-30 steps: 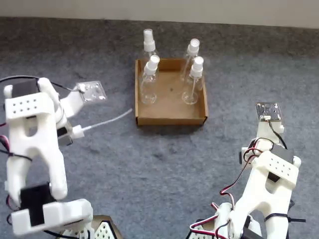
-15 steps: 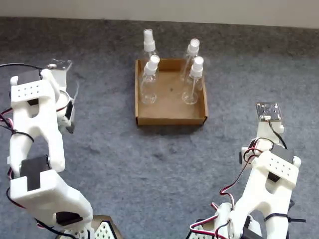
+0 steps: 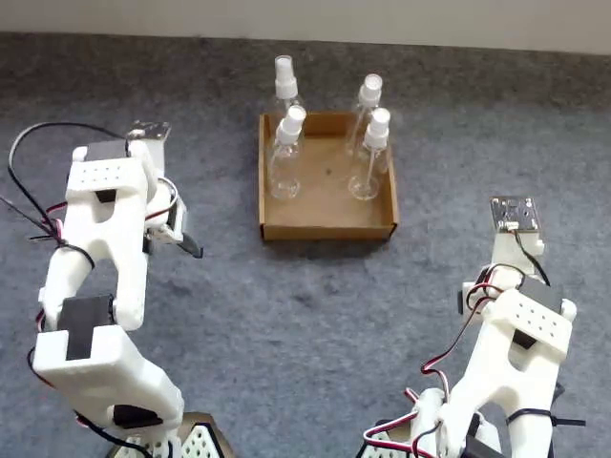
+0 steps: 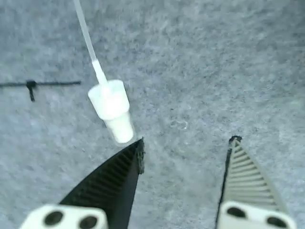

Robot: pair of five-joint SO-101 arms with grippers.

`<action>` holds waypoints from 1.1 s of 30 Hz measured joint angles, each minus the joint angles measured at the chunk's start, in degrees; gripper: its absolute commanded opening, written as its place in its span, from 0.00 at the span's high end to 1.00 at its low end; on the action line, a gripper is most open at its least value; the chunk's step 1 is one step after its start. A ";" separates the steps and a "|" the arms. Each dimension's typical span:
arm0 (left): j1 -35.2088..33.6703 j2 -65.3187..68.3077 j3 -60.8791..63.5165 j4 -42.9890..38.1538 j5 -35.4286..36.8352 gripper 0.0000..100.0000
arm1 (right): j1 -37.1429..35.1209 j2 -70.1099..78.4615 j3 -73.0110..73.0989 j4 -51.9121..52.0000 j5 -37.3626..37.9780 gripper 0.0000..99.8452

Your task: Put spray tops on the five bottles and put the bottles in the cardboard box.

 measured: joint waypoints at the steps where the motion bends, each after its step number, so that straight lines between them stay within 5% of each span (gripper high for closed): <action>1: 0.00 0.00 -1.41 0.18 -3.52 0.79 | 0.00 0.00 0.00 0.00 0.35 1.00; 14: -8.35 0.53 -13.36 0.79 -70.33 0.87 | 0.00 0.00 0.00 0.00 3.60 1.00; 33: -7.82 7.56 1.58 -8.62 -70.68 0.87 | -2.02 0.00 0.00 -0.26 3.60 1.00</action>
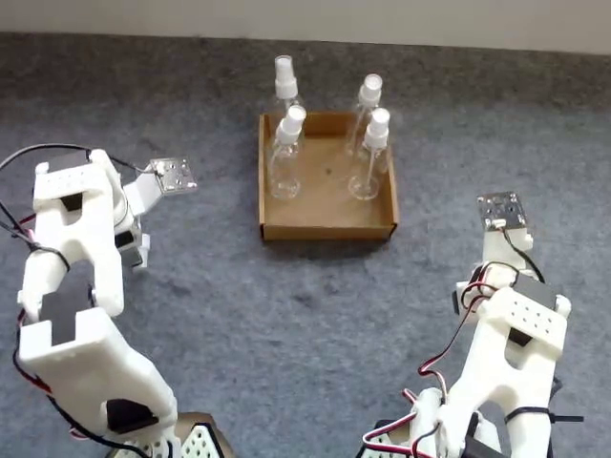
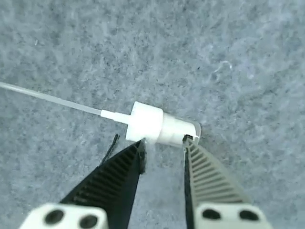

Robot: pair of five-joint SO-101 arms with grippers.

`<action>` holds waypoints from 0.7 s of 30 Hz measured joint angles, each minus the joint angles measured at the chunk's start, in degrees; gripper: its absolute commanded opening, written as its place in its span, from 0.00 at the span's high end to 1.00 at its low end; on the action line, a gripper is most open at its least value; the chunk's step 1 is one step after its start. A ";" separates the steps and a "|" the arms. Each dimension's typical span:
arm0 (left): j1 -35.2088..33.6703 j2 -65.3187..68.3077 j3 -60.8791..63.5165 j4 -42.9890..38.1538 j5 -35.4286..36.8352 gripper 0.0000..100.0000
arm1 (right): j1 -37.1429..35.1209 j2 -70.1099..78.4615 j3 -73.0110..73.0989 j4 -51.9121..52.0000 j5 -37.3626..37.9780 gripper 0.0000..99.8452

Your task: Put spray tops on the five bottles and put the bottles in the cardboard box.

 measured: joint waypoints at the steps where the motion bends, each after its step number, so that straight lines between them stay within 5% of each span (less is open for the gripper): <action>1: 0.79 -0.09 0.53 0.00 2.29 0.87 | 0.00 0.00 0.00 0.00 0.00 1.00; 12: 13.01 1.05 2.20 -2.55 41.76 0.87 | 0.09 0.00 0.00 0.00 0.00 1.00; 21: 7.91 -2.90 -11.25 2.37 46.59 0.87 | 0.00 0.00 0.00 0.00 0.00 1.00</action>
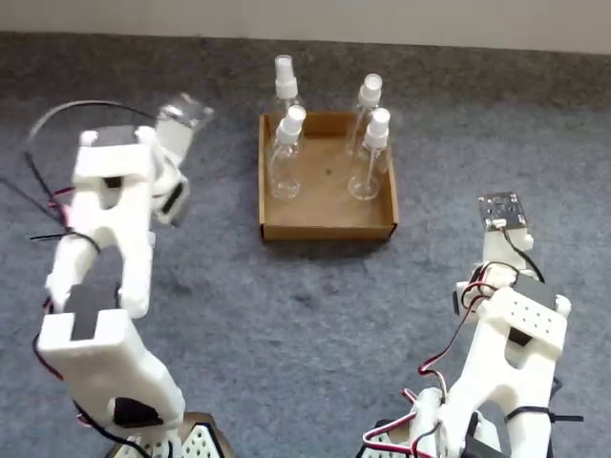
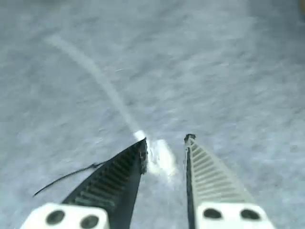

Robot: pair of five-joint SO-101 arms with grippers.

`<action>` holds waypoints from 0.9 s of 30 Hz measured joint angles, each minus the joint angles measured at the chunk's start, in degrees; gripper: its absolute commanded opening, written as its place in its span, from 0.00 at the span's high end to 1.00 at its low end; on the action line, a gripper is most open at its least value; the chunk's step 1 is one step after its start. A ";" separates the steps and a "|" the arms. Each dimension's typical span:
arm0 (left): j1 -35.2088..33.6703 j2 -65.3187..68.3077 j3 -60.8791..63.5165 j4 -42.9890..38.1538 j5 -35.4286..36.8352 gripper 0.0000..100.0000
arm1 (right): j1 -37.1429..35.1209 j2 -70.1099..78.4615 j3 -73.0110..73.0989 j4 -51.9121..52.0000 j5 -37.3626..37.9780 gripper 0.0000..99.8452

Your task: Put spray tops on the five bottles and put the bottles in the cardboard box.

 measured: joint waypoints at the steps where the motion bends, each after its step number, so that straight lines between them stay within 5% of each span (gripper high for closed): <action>1: -2.02 -0.53 -1.41 0.97 -0.44 0.87 | 0.09 0.00 0.00 0.00 0.00 1.00; 11: -17.23 0.79 2.64 0.44 -10.90 0.87 | 0.09 0.00 0.00 0.00 0.00 1.00; 17: -15.82 3.96 10.46 -6.68 -11.43 0.87 | 0.09 0.00 0.00 0.00 0.00 1.00; 27: -2.81 3.96 12.57 -8.09 -3.87 0.87 | 0.00 0.00 0.00 0.00 0.00 1.00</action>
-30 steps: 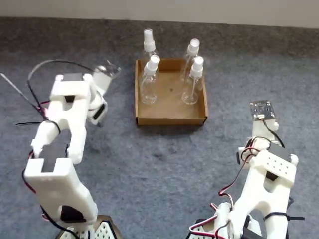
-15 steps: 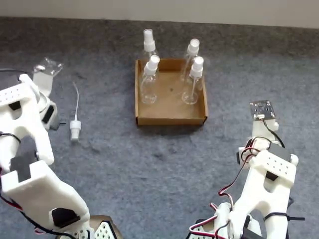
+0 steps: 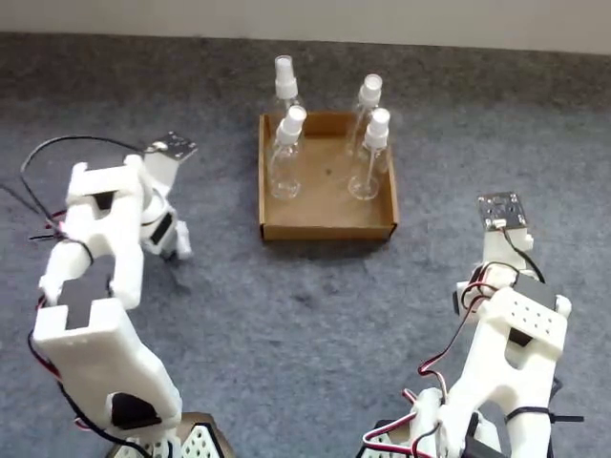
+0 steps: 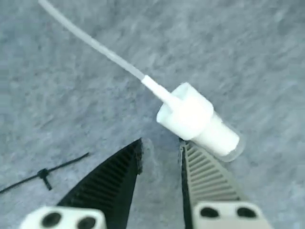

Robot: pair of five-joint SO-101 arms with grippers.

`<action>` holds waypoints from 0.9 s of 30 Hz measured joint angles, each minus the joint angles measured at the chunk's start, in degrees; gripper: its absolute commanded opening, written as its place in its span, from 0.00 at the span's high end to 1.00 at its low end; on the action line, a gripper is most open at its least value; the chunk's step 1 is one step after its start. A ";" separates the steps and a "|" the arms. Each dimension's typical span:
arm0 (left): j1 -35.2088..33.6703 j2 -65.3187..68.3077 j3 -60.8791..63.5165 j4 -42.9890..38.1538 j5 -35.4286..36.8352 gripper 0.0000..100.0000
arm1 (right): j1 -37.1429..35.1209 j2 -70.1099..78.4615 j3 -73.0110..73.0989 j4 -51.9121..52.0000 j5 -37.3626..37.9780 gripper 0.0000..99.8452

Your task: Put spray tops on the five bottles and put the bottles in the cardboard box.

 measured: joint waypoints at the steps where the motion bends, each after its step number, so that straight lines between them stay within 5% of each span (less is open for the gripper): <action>1: 1.32 0.00 0.00 0.00 0.88 0.87 | 0.00 0.00 0.00 0.00 0.00 1.00; 11: 6.77 0.00 -2.46 4.66 3.08 0.87 | 0.09 0.00 0.00 0.00 0.00 1.00; 19: 6.77 0.00 -14.51 17.05 -16.53 0.81 | 0.09 0.00 0.00 0.00 0.00 1.00; 27: 7.82 0.00 -17.49 18.02 -41.93 0.77 | 0.09 0.00 0.00 0.00 0.00 1.00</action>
